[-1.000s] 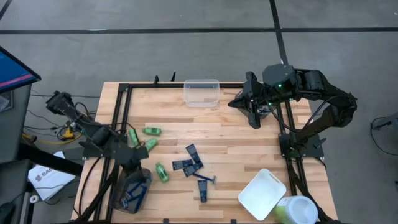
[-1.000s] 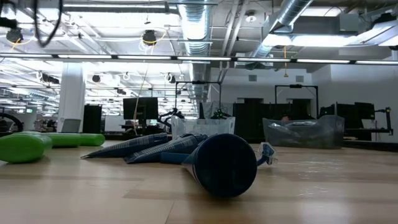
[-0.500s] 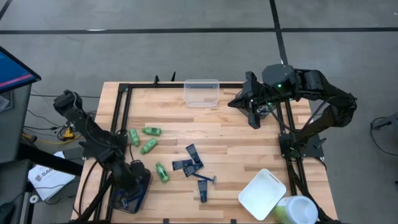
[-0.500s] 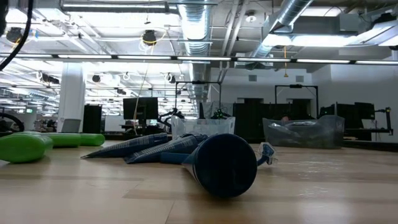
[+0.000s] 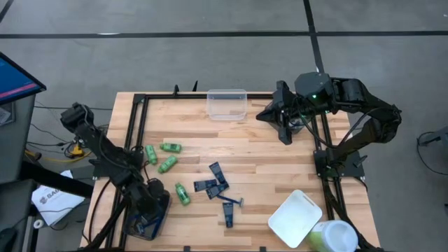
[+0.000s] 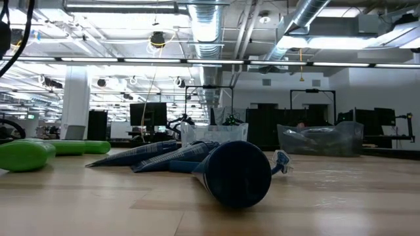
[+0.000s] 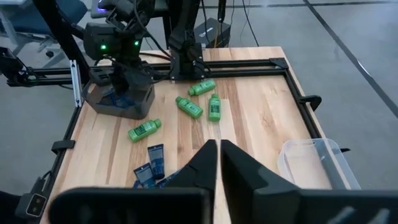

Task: Pick & Place Travel size toiletries
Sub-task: Put the blue razor into the bottom black bin

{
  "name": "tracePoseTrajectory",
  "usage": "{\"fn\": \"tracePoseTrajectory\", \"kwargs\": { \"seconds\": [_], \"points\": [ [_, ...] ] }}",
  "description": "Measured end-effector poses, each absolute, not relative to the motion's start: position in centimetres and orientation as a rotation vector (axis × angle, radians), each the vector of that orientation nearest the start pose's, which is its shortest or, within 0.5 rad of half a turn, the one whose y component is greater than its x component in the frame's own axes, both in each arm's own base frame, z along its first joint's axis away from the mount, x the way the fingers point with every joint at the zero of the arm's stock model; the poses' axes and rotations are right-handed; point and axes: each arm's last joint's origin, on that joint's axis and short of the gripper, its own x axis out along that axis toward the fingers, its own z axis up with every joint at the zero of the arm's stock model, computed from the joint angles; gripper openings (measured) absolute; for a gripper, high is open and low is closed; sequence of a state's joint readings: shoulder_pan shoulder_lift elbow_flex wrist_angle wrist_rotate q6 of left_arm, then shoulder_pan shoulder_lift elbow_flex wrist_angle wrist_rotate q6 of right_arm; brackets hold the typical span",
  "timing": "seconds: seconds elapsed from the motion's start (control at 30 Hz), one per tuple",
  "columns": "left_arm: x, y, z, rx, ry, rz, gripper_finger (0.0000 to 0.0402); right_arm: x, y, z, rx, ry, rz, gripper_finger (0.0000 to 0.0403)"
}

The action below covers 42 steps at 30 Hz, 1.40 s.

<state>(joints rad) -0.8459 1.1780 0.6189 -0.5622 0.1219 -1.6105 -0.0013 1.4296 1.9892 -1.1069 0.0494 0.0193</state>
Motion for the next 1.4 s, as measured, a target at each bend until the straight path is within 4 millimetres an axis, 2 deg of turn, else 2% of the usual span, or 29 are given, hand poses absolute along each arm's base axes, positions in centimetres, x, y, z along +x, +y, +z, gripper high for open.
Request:
{"fn": "tracePoseTrajectory", "kwargs": {
  "seconds": [0.13, 0.3, 0.43, 0.53, 0.67, 0.77, 0.9, 1.03, 1.23, 1.4],
  "points": [
    [12.9, -15.1, 18.7, -0.950, 1.408, 0.164, 0.0095, 24.5, -0.2, 49.4, 0.005, 0.553, -0.057, 0.0059],
    [12.5, -14.7, 19.9, -0.990, 1.372, 0.097, 0.0170, 25.5, -0.2, 48.8, 0.004, 0.580, -0.059, 0.0123],
    [12.2, -14.1, 21.3, -1.054, 1.323, 0.025, 0.0221, 27.0, -0.2, 47.5, 0.018, 0.650, -0.065, 0.0162],
    [12.1, -13.5, 22.6, -1.118, 1.263, -0.039, 0.0240, 28.4, -0.2, 46.0, 0.048, 0.737, -0.078, 0.0179],
    [12.0, -12.6, 24.2, -1.179, 1.114, -0.095, 0.0240, 29.9, -0.2, 43.4, 0.099, 0.912, -0.111, 0.0184],
    [12.1, -11.8, 25.3, -1.190, 0.936, -0.114, 0.0230, 30.3, 0.0, 41.5, 0.121, 1.082, -0.134, 0.0179],
    [13.0, -10.7, 26.3, -1.087, 0.691, -0.098, 0.0217, 30.6, 0.4, 39.8, 0.120, 1.246, -0.145, 0.0165],
    [14.7, -9.5, 26.1, -0.898, 0.586, -0.046, 0.0208, 30.4, 1.1, 39.6, 0.104, 1.277, -0.127, 0.0147],
    [18.2, -7.0, 24.5, -0.631, 0.575, 0.071, 0.0206, 30.2, 2.0, 39.7, 0.098, 1.288, -0.113, 0.0121],
    [21.2, -6.1, 23.4, -0.504, 0.549, 0.028, 0.0196, 30.7, 3.1, 39.3, 0.105, 1.275, -0.104, 0.0108]
  ]
}}
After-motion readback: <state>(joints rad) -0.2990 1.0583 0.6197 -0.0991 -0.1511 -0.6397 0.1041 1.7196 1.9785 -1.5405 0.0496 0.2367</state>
